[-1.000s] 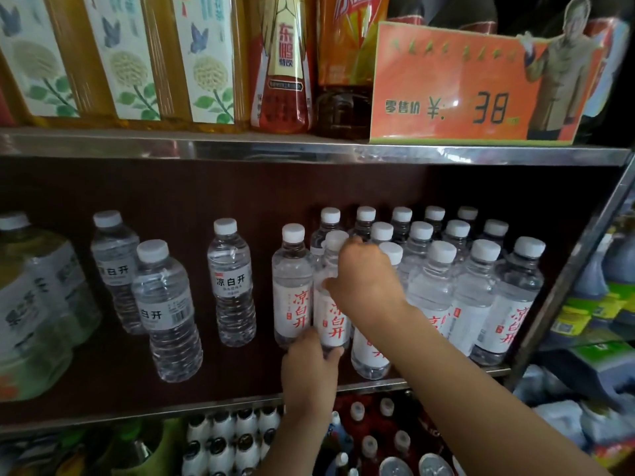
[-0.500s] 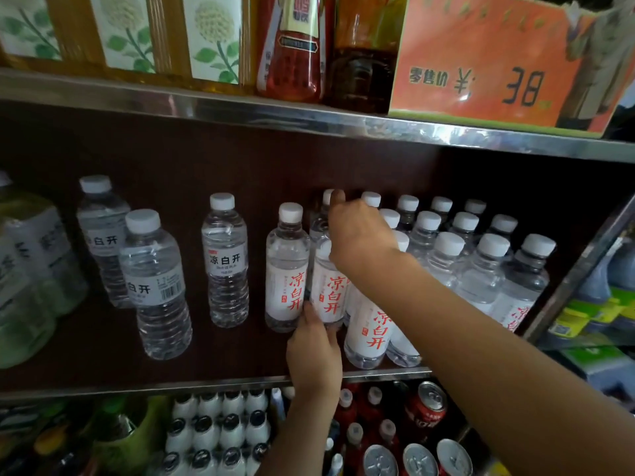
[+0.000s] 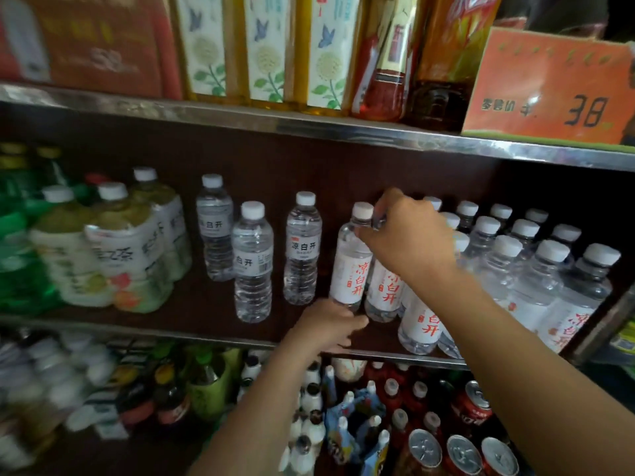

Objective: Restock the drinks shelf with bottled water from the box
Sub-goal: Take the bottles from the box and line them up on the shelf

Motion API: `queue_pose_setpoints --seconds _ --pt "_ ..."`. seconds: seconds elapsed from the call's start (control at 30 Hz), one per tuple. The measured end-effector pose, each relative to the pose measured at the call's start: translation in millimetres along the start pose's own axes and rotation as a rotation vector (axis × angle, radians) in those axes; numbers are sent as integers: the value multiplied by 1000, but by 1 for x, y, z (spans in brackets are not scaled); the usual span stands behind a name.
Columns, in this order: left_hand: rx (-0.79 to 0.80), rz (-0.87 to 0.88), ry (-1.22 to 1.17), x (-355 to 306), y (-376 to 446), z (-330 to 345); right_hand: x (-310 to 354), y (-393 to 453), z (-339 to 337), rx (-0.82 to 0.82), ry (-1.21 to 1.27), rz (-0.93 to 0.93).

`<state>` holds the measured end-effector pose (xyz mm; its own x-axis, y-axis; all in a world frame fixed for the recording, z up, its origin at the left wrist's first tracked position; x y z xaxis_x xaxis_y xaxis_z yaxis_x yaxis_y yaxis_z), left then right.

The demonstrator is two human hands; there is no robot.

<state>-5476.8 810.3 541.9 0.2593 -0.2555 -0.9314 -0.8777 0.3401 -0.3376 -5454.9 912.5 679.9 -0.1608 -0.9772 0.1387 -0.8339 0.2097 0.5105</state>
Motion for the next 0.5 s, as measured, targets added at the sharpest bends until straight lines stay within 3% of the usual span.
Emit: queue_pose_setpoints --seconds 0.1,0.2,0.33,0.5 --pt "-17 10 -305 2 -47 -57 34 -22 3 188 536 99" --pt "-179 -2 -450 23 -104 -122 92 -56 14 530 809 71" --pt "-387 -42 -511 85 -192 -211 191 -121 26 910 890 -72" --pt "-623 -97 -561 192 -333 -303 332 -241 47 1209 867 -309"
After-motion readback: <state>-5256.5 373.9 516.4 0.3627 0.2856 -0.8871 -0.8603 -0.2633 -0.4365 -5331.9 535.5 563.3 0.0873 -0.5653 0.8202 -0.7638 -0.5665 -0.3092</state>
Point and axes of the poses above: each hand's wrist, its own y-axis towards the middle knuckle, its own z-axis out of the palm, x = y × z, the point moved 2 cm from there along y, towards the middle knuckle, and after that the axes turned 8 degrees about -y, right-handed, at the moved point
